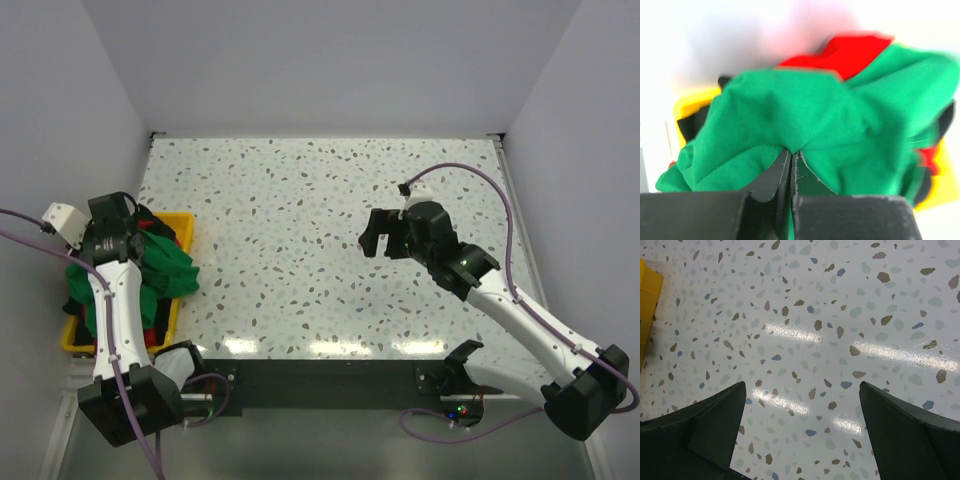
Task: Fold and stack the t-shirts
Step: Grab the tshirt from the pile, then move the tshirt to the center of the board
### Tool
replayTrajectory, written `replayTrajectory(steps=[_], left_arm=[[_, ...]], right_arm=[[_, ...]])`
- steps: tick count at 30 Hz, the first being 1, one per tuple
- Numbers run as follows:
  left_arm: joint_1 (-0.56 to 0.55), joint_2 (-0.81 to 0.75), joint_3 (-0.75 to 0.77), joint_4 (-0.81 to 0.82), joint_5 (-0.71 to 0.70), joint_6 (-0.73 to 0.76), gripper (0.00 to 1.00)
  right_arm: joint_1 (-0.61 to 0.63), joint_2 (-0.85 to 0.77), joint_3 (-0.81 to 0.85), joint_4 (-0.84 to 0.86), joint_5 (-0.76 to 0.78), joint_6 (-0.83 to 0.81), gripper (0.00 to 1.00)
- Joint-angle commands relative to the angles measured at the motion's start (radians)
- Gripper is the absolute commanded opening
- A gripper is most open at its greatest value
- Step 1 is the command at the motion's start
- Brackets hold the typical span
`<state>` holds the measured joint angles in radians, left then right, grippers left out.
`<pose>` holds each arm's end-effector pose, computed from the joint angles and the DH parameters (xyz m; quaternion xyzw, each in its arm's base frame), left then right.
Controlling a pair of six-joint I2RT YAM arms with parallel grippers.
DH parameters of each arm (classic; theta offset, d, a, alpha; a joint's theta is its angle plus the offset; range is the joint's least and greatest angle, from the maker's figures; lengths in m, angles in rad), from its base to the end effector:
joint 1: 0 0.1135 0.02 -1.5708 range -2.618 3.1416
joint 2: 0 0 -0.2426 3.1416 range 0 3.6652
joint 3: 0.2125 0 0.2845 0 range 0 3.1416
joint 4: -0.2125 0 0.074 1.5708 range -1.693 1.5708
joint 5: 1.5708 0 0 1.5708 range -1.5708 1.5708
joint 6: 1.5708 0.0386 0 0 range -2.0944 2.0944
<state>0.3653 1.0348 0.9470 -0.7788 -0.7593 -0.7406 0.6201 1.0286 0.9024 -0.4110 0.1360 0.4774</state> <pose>0.2188 0.1121 0.2797 -0.5666 0.6748 0.2820 0.3796 0.2266 0.1554 0.2884 -0.0283 0.8676 0.2067 0.4514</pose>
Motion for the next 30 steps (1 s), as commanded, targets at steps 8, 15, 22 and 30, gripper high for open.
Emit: replayTrajectory(steps=[8, 15, 22, 30], left_arm=[[0.009, -0.079, 0.355, 0.078, 0.156, 0.167, 0.00], [0.009, 0.019, 0.651, 0.133, 0.599, 0.222, 0.00], [-0.111, 0.183, 1.022, 0.188, 0.900, 0.155, 0.00], [-0.616, 0.398, 1.222, 0.233, 0.822, 0.202, 0.00]], right_arm=[[0.003, 0.037, 0.016, 0.008, -0.041, -0.005, 0.99], [0.001, 0.057, 0.032, 0.009, -0.041, -0.008, 0.99], [0.003, 0.060, 0.049, 0.009, -0.029, -0.017, 0.99], [0.001, 0.031, 0.078, -0.011, 0.059, -0.023, 0.99]])
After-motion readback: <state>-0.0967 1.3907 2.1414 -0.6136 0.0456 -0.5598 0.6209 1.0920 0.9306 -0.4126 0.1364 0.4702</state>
